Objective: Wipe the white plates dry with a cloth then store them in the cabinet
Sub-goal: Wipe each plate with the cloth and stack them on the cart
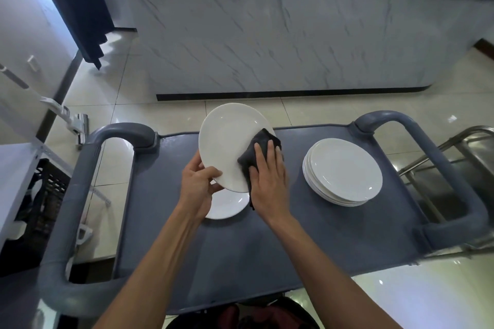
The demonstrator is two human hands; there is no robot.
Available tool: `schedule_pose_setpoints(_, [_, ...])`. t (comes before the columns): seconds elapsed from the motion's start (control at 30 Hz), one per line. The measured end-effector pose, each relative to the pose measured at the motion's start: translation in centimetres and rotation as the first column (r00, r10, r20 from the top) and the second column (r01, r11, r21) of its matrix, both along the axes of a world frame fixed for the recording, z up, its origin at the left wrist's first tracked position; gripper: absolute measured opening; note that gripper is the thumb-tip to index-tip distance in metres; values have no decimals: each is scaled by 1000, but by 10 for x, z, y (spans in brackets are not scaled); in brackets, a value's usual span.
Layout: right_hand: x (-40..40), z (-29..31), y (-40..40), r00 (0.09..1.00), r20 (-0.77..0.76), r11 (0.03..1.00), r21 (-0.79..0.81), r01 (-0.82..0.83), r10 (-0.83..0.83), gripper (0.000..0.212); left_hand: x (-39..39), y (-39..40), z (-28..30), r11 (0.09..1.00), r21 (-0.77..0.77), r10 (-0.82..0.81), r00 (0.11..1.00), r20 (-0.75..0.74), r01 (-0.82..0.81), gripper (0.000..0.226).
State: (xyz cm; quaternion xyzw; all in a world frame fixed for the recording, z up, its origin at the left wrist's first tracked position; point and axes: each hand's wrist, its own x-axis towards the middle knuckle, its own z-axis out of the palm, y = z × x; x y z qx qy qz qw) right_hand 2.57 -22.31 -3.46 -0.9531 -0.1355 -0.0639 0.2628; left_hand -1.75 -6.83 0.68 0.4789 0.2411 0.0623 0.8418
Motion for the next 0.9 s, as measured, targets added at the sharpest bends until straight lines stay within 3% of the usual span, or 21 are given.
schedule_pose_setpoints(0.13, [-17, -1, 14, 1000, 13, 1000, -20, -21, 21, 58, 1, -1, 0, 999, -30, 18, 1000, -6, -18, 52])
schedule_pose_setpoints(0.37, [-32, 4, 18, 996, -2, 992, 95, -84, 84, 55, -1, 2, 1, 998, -54, 17, 1000, 1, -17, 50])
schedule_pose_setpoints(0.5, [-26, 3, 9, 1000, 22, 979, 202, 13, -17, 54, -1, 2, 1, 997, -70, 23, 1000, 1, -23, 49])
schedule_pose_setpoints(0.63, [-18, 7, 1, 996, -63, 955, 287, 72, -57, 51, -3, 3, 2, 999, -50, 7, 1000, -3, -7, 47])
schedule_pose_setpoints(0.9, [-1, 19, -15, 990, -104, 885, 446, 134, -97, 63, -5, 11, 0, 998, -36, -59, 998, 7, 59, 45])
